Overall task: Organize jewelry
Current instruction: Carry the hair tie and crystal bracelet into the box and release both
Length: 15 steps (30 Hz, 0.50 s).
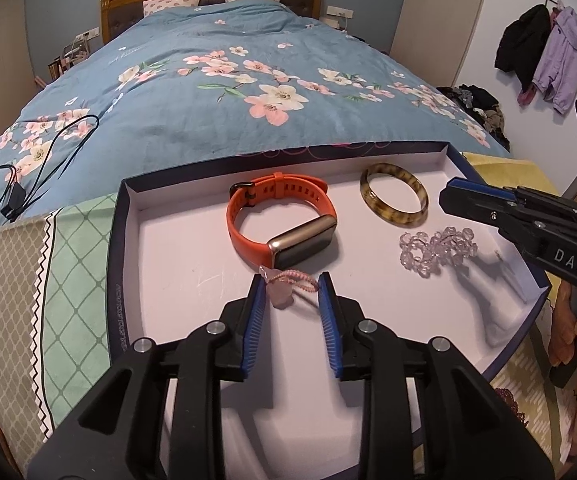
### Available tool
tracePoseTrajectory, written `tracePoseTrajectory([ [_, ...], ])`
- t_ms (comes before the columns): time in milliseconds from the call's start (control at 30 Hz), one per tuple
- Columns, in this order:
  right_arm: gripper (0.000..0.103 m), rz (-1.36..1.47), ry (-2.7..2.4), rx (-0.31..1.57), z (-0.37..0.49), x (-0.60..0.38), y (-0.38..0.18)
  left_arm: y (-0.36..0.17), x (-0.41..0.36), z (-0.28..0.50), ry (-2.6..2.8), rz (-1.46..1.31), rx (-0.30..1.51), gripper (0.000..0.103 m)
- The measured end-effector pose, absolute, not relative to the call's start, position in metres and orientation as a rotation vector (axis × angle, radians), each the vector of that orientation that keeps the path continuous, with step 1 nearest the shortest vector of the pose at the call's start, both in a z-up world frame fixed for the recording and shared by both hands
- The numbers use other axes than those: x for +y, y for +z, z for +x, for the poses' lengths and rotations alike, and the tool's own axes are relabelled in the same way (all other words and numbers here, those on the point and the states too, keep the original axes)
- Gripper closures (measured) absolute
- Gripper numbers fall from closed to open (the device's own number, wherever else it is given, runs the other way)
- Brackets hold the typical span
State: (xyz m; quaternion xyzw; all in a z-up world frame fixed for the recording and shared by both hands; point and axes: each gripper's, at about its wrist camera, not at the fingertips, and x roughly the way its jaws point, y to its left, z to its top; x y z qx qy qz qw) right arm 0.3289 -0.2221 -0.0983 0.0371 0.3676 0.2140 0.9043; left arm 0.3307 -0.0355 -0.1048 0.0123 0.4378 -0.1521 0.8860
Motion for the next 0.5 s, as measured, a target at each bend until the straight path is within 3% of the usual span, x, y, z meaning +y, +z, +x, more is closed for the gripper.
tracePoseTrajectory([
  [200, 0.081, 0.084, 0.447, 0.755, 0.324, -0.226, -0.095, -0.101, -0.031, 0.325, -0.305, 0.017, 0.884, 0.063],
  [500, 0.073, 0.092, 0.499, 0.726, 0.299, -0.229, -0.079, -0.074, -0.016, 0.297, -0.303, -0.007, 0.798, 0.062],
])
